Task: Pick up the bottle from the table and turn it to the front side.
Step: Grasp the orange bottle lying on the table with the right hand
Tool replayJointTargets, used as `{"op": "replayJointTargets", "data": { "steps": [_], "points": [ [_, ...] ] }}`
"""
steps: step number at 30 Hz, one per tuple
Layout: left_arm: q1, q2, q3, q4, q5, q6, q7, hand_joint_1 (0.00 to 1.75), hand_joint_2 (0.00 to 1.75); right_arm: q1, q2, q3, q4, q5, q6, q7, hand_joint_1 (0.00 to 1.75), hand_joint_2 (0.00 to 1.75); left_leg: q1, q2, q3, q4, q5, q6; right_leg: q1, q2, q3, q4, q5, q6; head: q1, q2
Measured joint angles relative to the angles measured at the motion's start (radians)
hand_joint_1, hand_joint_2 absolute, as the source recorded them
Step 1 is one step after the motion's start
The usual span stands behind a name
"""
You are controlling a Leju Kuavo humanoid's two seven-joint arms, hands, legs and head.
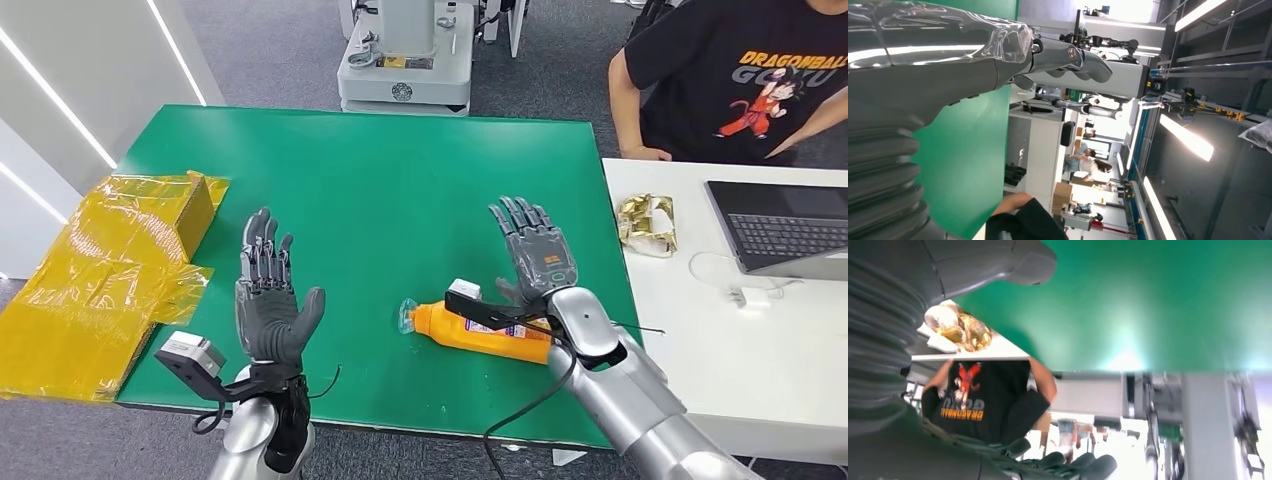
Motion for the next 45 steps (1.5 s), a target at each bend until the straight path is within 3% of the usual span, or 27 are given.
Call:
{"op": "replayJointTargets", "data": {
  "steps": [5,10,13,17,20,29,34,45],
  "points": [
    [-0.009,-0.010,0.000,0.009,-0.001,-0.002,0.000,0.00,1.75,0.079,0.022,-0.099,-0.112,-0.026,-0.104,-0.093,0.00,1.75,0.000,0.000,-0.001,0.000,0.000,0.000,0.000,-0.001,0.000,0.000,0.000,0.000,0.000,0.000],
    [-0.029,-0.014,0.000,0.028,0.002,-0.004,0.000,0.00,1.75,0.121,0.041,-0.154,-0.174,-0.088,-0.105,-0.155,0.00,1.75,0.000,0.000,-0.001,0.000,0.000,0.000,0.000,0.000,0.000,0.000,0.000,0.000,0.000,0.000],
    [-0.034,-0.014,0.000,0.038,0.007,-0.006,-0.001,0.00,1.75,0.128,0.044,-0.166,-0.188,-0.136,-0.031,-0.179,0.00,1.75,0.000,0.000,-0.001,0.000,0.000,0.000,0.000,0.000,0.000,0.000,0.000,0.000,0.000,0.000],
    [-0.040,-0.014,0.000,0.053,0.019,-0.014,-0.003,0.00,1.75,0.127,0.047,-0.161,-0.179,-0.278,0.160,-0.230,0.00,1.75,0.000,0.000,-0.001,0.000,0.000,0.000,0.000,0.000,0.000,0.000,0.000,0.000,0.000,0.000],
    [-0.044,-0.013,0.001,0.063,0.021,-0.023,-0.005,0.00,1.75,0.124,0.047,-0.143,-0.155,-0.336,0.253,-0.246,0.00,1.75,0.000,0.000,-0.001,0.000,0.000,0.000,0.000,0.000,-0.001,0.000,0.000,0.000,0.000,0.000],
    [-0.056,-0.013,0.001,0.081,0.021,-0.041,-0.001,0.00,1.75,0.117,0.005,-0.066,-0.086,-0.314,0.394,-0.241,0.00,1.75,0.000,0.000,-0.001,0.000,0.000,0.000,0.000,0.000,-0.001,0.000,0.000,0.000,0.000,0.000],
    [-0.058,-0.013,0.001,0.087,0.021,-0.041,0.002,0.00,1.75,0.113,-0.027,-0.032,-0.064,-0.300,0.419,-0.234,0.00,1.75,-0.001,0.000,-0.001,0.000,0.000,0.000,0.000,0.000,-0.001,0.000,0.000,0.000,0.000,0.000],
    [-0.060,-0.011,0.002,0.089,0.025,-0.027,0.010,0.00,1.75,0.060,-0.070,0.025,-0.021,-0.183,0.441,-0.118,0.00,1.75,-0.001,0.000,-0.001,0.000,0.000,0.000,0.000,0.000,-0.001,0.000,0.000,0.000,0.000,0.000]
  ]
}}
